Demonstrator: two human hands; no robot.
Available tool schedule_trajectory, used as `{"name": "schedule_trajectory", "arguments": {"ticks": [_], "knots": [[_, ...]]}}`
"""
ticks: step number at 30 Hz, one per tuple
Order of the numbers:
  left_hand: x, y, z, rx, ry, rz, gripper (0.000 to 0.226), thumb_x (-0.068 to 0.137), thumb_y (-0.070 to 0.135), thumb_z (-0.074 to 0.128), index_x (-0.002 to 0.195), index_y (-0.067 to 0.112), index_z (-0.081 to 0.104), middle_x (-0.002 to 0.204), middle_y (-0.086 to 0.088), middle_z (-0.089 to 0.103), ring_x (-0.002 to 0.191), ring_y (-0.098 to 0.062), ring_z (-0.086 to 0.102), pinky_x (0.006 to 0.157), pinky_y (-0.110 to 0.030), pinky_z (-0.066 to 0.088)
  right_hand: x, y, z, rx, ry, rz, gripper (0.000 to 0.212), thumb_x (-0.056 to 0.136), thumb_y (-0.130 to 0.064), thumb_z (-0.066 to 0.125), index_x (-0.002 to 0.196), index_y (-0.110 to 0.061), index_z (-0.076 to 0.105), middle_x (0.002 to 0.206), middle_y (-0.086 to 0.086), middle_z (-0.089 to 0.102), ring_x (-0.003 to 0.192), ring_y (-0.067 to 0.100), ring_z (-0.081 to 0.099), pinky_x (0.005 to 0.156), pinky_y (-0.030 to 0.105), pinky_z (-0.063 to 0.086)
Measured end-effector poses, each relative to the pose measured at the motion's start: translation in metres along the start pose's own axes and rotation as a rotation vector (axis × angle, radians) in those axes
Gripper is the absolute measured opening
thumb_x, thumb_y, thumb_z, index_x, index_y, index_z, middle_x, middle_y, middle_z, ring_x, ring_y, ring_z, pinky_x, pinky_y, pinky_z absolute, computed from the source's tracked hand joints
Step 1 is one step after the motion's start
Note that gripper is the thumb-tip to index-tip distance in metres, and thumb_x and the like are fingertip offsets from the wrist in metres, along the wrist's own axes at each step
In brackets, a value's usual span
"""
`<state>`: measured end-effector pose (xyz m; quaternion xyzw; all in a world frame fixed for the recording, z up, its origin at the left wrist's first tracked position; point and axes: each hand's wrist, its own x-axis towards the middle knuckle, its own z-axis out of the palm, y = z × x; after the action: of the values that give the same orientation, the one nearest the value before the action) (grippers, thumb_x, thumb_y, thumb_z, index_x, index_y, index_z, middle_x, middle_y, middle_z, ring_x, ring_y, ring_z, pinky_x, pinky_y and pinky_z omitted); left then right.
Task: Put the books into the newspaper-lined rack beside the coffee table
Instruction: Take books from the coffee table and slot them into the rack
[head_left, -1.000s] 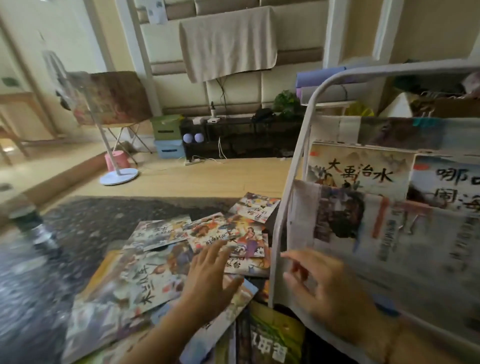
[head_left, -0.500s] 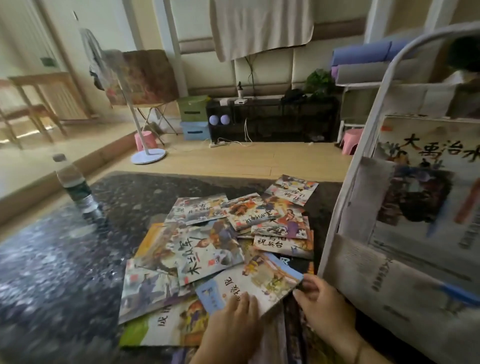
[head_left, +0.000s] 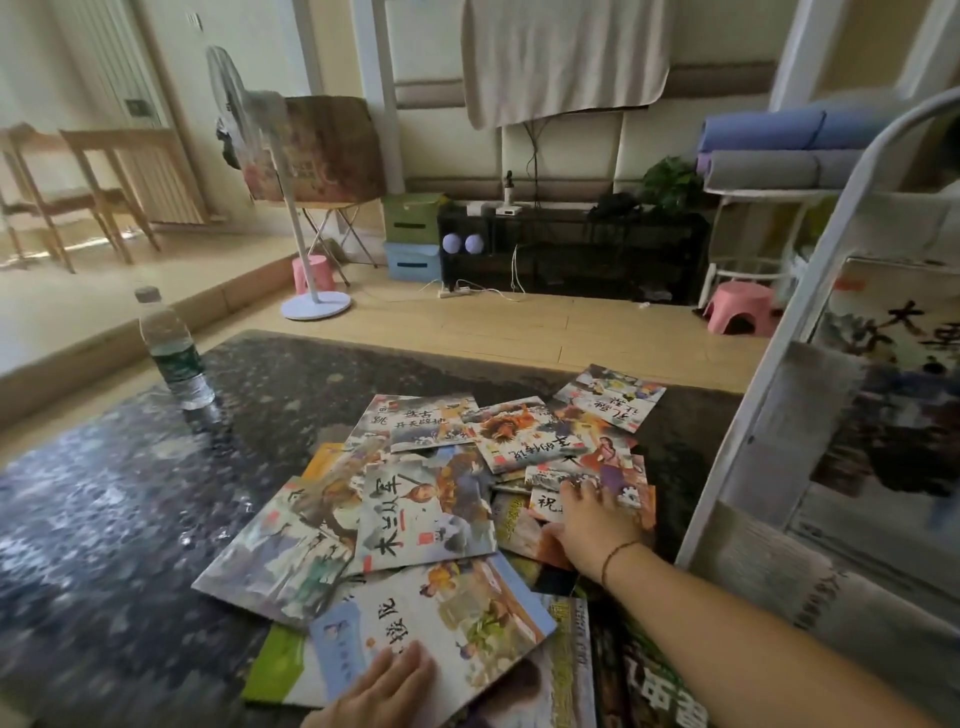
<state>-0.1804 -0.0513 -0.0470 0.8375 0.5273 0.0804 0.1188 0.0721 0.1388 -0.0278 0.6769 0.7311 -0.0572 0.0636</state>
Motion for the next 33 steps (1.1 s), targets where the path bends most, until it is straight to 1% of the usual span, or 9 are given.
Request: {"name": "schedule_trajectory", "arguments": {"ticks": [2, 4, 6, 8, 11, 14, 18, 24, 33], "knots": [[0.001, 0.006, -0.004, -0.112, 0.024, -0.115, 0.049, 0.106, 0.044, 0.0, 0.146, 0.02, 0.015, 0.094, 0.016, 0.075, 0.08, 0.002, 0.071, 0.095, 0.002, 0.029, 0.0, -0.005, -0.001, -0.19, 0.068, -0.059, 0.054, 0.102, -0.02, 0.033, 0.151, -0.009, 0.014, 0.147, 0.028, 0.03, 0.128, 0.046, 0.039, 0.095, 0.051, 0.046], [-0.024, 0.023, -0.049, 0.192, -0.048, -0.128, 0.061, 0.101, 0.056, -0.005, 0.141, 0.023, 0.026, 0.114, 0.016, 0.07, 0.098, 0.003, 0.067, 0.095, -0.004, 0.039, -0.007, -0.009, -0.008, -0.339, 0.114, -0.142, 0.051, 0.102, -0.007, 0.024, 0.151, 0.0, 0.013, 0.142, 0.036, 0.035, 0.122, 0.045, 0.049, 0.09, 0.046, 0.048], [0.037, -0.038, 0.049, 0.1, 0.181, -0.101, 0.101, 0.077, 0.087, -0.007, 0.153, 0.027, 0.024, 0.15, 0.027, 0.028, 0.135, 0.007, 0.03, 0.115, -0.016, 0.027, -0.021, -0.016, -0.016, -0.426, 0.181, -0.24, 0.047, 0.101, -0.007, 0.028, 0.146, 0.005, 0.025, 0.128, 0.032, 0.052, 0.109, 0.038, 0.061, 0.077, 0.039, 0.051], [0.078, -0.097, 0.142, -0.1, 0.134, -0.233, 0.108, 0.07, 0.095, 0.028, 0.13, 0.011, 0.061, 0.151, 0.037, 0.015, 0.138, 0.005, 0.027, 0.123, -0.033, 0.002, -0.042, -0.025, -0.021, -0.459, 0.368, -0.377, 0.044, 0.092, -0.017, 0.051, 0.129, 0.007, 0.051, 0.095, 0.024, 0.068, 0.075, 0.028, 0.069, 0.053, 0.03, 0.049], [0.038, -0.049, 0.109, -0.567, 0.371, -0.465, 0.027, 0.074, 0.052, 0.077, 0.083, 0.026, 0.08, 0.104, 0.037, 0.066, 0.097, 0.013, 0.063, 0.105, -0.011, 0.037, -0.1, -0.038, -0.012, -0.304, 0.526, -0.489, 0.032, 0.077, -0.02, 0.053, 0.094, -0.004, 0.075, 0.059, 0.013, 0.063, 0.037, 0.022, 0.054, 0.032, 0.023, 0.037], [-0.055, 0.059, -0.043, -1.101, 0.357, -0.703, 0.019, 0.094, 0.035, 0.062, 0.102, 0.022, 0.074, 0.092, 0.003, 0.077, 0.084, -0.018, 0.075, 0.072, -0.031, 0.06, -0.162, -0.045, 0.01, -0.172, 0.681, -0.558, 0.04, 0.08, -0.014, 0.041, 0.1, -0.007, 0.075, 0.078, 0.016, 0.072, 0.051, 0.029, 0.065, 0.036, 0.034, 0.046], [-0.029, 0.074, -0.018, -1.753, -0.125, -0.734, 0.046, 0.09, 0.043, 0.052, 0.113, 0.005, 0.065, 0.091, -0.022, 0.073, 0.063, -0.034, 0.071, 0.05, -0.03, 0.052, -0.211, -0.039, 0.039, -0.081, 0.726, -0.615, 0.03, 0.082, -0.01, 0.051, 0.094, -0.02, 0.077, 0.093, 0.004, 0.076, 0.072, 0.021, 0.073, 0.042, 0.031, 0.052], [-0.04, 0.09, -0.006, -1.573, -0.154, -0.729, 0.03, 0.091, -0.005, 0.059, 0.12, 0.002, 0.062, 0.105, -0.025, 0.071, 0.071, -0.03, 0.073, 0.054, -0.031, 0.058, -0.237, -0.015, 0.057, 0.127, 0.525, -0.661, 0.038, 0.093, -0.046, 0.042, 0.103, -0.028, 0.074, 0.106, -0.007, 0.073, 0.092, 0.017, 0.072, 0.052, 0.029, 0.057], [-0.108, 0.052, -0.062, -1.236, -0.168, -0.721, 0.044, 0.085, 0.012, 0.061, 0.129, 0.008, 0.057, 0.111, -0.021, 0.071, 0.078, -0.03, 0.067, 0.056, -0.031, 0.057, -0.245, 0.02, 0.077, -0.015, 0.053, -0.569, 0.101, 0.051, -0.081, 0.043, 0.131, -0.021, 0.054, 0.136, 0.005, 0.057, 0.125, 0.035, 0.048, 0.092, 0.05, 0.042]]}}
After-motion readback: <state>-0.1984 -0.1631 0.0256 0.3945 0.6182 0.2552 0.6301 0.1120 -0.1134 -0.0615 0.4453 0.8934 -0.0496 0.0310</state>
